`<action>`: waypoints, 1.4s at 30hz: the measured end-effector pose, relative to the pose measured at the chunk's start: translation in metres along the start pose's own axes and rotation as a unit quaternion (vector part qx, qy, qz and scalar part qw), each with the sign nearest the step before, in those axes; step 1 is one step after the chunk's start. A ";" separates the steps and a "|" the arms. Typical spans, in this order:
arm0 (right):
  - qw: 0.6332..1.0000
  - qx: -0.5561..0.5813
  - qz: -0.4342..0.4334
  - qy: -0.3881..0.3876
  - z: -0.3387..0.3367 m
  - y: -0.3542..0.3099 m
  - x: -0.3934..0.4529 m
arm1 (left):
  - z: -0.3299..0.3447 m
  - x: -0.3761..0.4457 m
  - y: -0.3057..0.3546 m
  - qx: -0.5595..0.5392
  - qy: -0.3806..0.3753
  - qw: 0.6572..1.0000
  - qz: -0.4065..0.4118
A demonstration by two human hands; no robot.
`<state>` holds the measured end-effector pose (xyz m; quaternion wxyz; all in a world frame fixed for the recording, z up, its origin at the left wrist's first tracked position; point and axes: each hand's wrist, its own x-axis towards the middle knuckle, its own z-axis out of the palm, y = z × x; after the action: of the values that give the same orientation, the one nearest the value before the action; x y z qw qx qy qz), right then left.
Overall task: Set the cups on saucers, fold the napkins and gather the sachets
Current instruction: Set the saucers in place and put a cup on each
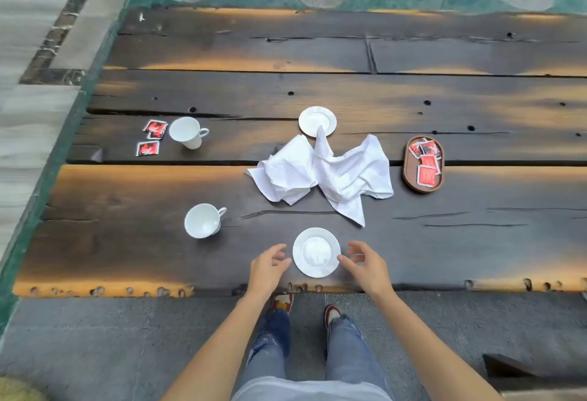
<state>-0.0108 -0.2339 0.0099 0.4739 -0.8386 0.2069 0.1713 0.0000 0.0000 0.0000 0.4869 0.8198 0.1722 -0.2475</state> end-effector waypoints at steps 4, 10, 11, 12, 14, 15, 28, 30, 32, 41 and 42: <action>0.999 -0.013 0.049 -0.003 0.010 0.003 0.015 | 0.003 0.023 -0.004 0.045 -0.031 0.998 -0.022; 0.995 -0.016 0.102 -0.017 0.019 0.017 0.047 | 0.022 0.053 -0.015 0.020 -0.015 0.996 -0.085; 0.994 -0.009 0.107 -0.021 0.021 0.018 0.051 | 0.024 0.055 -0.014 -0.021 -0.006 0.994 -0.110; 0.993 0.001 0.114 -0.023 0.023 0.020 0.054 | 0.027 0.057 -0.013 -0.056 0.003 0.990 -0.131; 0.991 0.025 0.132 -0.026 0.025 0.024 0.060 | 0.031 0.062 -0.011 -0.098 0.015 0.983 -0.153; 0.989 0.031 0.140 -0.025 0.027 0.027 0.063 | 0.033 0.063 -0.011 -0.106 0.015 0.982 -0.157; 0.988 0.033 0.152 -0.008 0.021 0.030 0.083 | 0.043 0.079 0.000 -0.127 0.045 0.982 -0.135; 0.989 0.029 0.148 -0.006 0.019 0.028 0.088 | 0.044 0.084 0.004 -0.125 0.045 0.983 -0.129; 0.990 0.025 0.141 -0.004 0.017 0.025 0.091 | 0.044 0.088 0.006 -0.120 0.043 0.984 -0.125; 0.991 -0.002 0.136 -0.018 0.013 0.019 0.094 | 0.040 0.090 0.005 -0.108 0.029 0.984 -0.140; 0.991 -0.002 0.136 -0.019 0.012 0.018 0.094 | 0.039 0.090 0.005 -0.101 0.026 0.985 -0.140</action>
<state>0.0596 -0.2498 -0.0547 0.4482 -0.8003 0.3096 0.2505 0.0676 -0.0329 -0.0638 0.5228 0.7404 0.3222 -0.2732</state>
